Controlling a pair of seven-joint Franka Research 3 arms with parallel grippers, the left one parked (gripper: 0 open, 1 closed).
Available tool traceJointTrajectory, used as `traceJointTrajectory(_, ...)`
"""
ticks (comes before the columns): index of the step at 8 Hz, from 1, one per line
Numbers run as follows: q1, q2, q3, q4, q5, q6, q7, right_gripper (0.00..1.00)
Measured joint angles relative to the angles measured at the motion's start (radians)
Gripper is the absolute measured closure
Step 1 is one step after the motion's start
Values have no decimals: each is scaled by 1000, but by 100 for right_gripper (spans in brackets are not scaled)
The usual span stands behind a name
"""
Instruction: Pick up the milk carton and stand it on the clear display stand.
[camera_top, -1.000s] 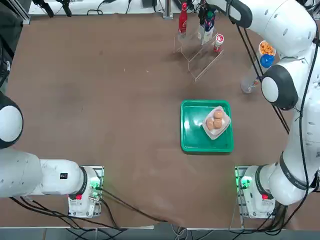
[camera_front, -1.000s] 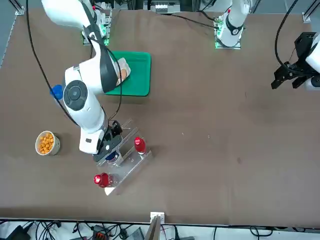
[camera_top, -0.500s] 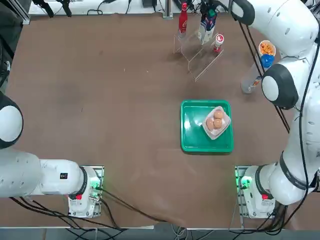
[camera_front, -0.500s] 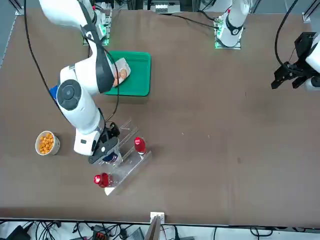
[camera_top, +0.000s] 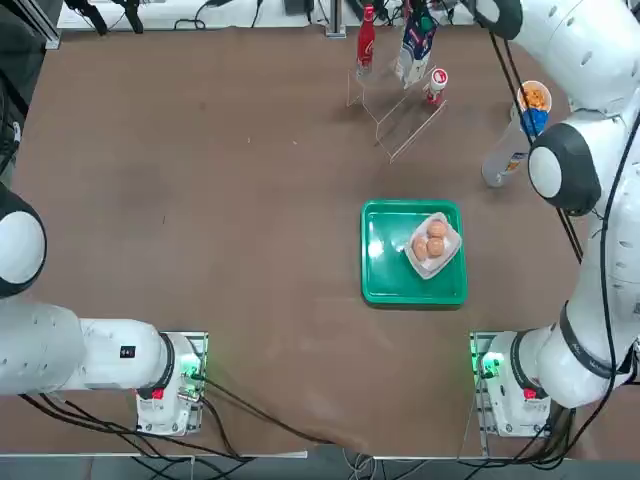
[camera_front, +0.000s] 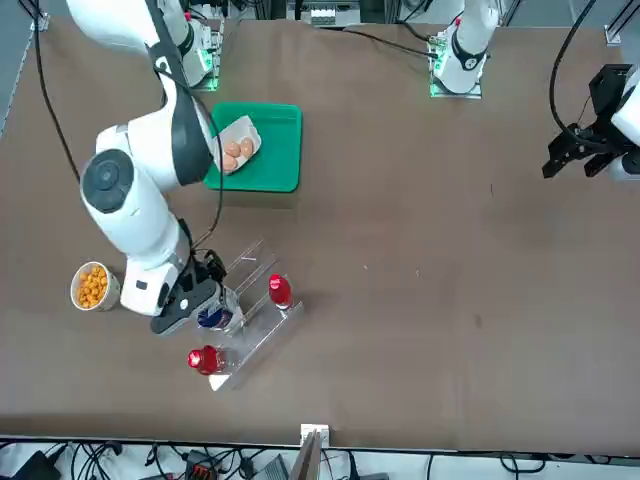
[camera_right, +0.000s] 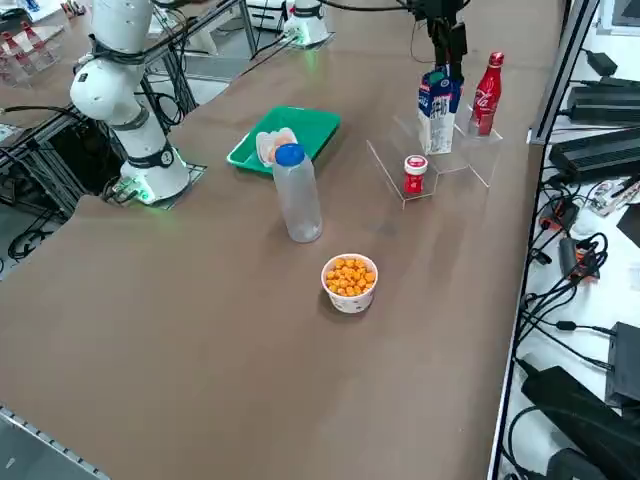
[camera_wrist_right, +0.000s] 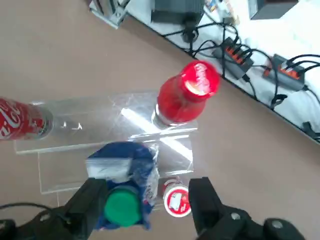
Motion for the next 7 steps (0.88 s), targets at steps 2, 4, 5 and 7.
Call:
traceJointTrajectory(2,-3,-38,0,14,1,-41,10,0)
traceJointTrajectory(4,-3,-90,-3,25,1,-116,37,0)
traceJointTrajectory(5,-3,-124,-15,28,1,-169,56,0)
traceJointTrajectory(7,-7,-194,-68,31,3,-290,133,1)
